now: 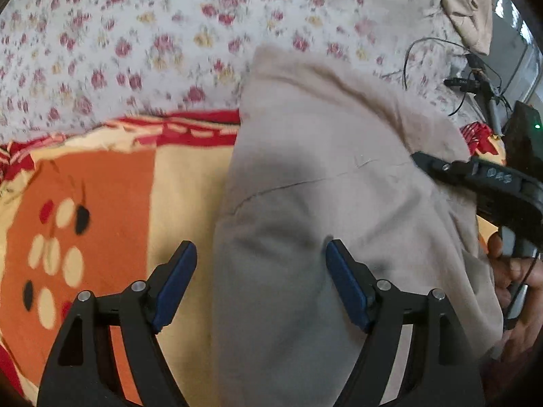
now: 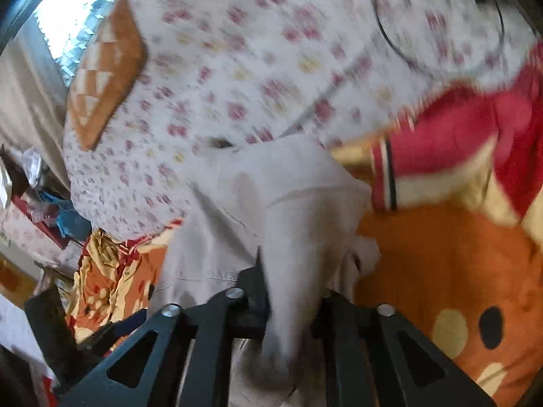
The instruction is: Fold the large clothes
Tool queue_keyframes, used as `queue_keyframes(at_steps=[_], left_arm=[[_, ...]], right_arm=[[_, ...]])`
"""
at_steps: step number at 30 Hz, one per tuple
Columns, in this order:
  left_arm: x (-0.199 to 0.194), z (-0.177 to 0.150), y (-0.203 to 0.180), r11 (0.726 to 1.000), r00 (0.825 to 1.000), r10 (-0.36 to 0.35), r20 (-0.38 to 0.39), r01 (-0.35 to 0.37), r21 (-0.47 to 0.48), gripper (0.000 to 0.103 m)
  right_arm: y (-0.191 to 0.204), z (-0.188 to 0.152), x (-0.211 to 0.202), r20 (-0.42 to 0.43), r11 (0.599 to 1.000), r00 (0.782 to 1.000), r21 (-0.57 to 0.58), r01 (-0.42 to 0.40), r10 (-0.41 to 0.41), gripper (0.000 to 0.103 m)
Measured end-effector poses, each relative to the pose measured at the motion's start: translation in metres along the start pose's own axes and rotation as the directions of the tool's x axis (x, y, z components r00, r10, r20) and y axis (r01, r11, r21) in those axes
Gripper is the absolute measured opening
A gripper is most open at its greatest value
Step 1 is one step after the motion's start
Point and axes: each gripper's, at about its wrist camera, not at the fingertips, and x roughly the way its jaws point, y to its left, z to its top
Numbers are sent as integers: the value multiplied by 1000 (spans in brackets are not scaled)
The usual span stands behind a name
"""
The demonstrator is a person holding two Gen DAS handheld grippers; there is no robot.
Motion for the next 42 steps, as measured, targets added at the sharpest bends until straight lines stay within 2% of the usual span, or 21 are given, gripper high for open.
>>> queue_keyframes(at_steps=[2,5,7,9,11,13,16,20,23,25,27,28,29,30,32,35,38,40,42], left_arm=[[-1,0,3,1000,1000,2,4,-2,-4,79],[-10,2,7,1000,1000,16,10,-16,-3,78],[-17,3,10,1000,999,20,32,-19,-14,78],[-20,0,10,1000,999,17,40,-17,-21,78],[-19,-4,8,1000,1000,7,27,-6,-18,78],[-19,-11,2,1000,1000,5,25,-5,2,78],[-22,-17,-4,999,999,17,34,-18,42,78],[-24,-18,-7,998,999,21,37,-23,56,78],[-25,-20,-9,999,999,5,33,-6,39,78],[-26,-21,-11,999,999,3,36,-4,42,78],[-29,-24,-15,998,999,0,36,-2,56,78],[-30,-25,-17,998,999,2,34,-5,67,78],[-32,-25,-18,997,999,4,33,-7,78,78],[-33,-26,-18,996,999,3,35,-6,83,78],[-38,-27,-17,996,999,-4,43,0,91,78],[-33,-29,-18,995,999,8,39,-12,103,80],[-23,-32,-18,996,1000,7,5,-8,89,80],[-27,-33,-19,996,1000,3,9,-4,93,80],[-34,-33,-22,995,1000,4,25,-7,103,80]], right_arm=[[-1,2,-9,13,1000,1000,12,6,-6,39],[11,9,-41,80,998,995,-16,58,-57,45],[26,7,-62,116,991,989,-85,103,-93,45],[45,-1,-74,123,984,990,-155,88,-70,45],[60,-10,-73,102,975,993,-207,81,-61,44],[67,-19,-62,44,967,997,-246,67,-58,42],[63,-30,-51,-19,970,997,-234,67,-74,40],[51,-43,-70,-27,982,999,-189,29,-35,43],[44,-49,-74,-28,981,995,-171,89,-95,44],[42,-49,-68,-40,983,995,-166,81,-89,44],[40,-48,-56,-64,984,994,-162,78,-90,40],[37,-47,-49,-81,985,992,-152,82,-95,30],[35,-47,-46,-88,987,992,-140,82,-95,12],[32,-46,-45,-86,989,993,-130,72,-83,8],[32,-46,-61,-27,987,998,-157,45,-50,4],[30,-47,-84,54,978,996,-193,82,-73,1],[15,-47,-72,31,962,979,-183,204,-201,0],[10,-48,-71,12,970,983,-160,185,-185,0],[15,-45,-83,50,973,984,-149,177,-172,2]])
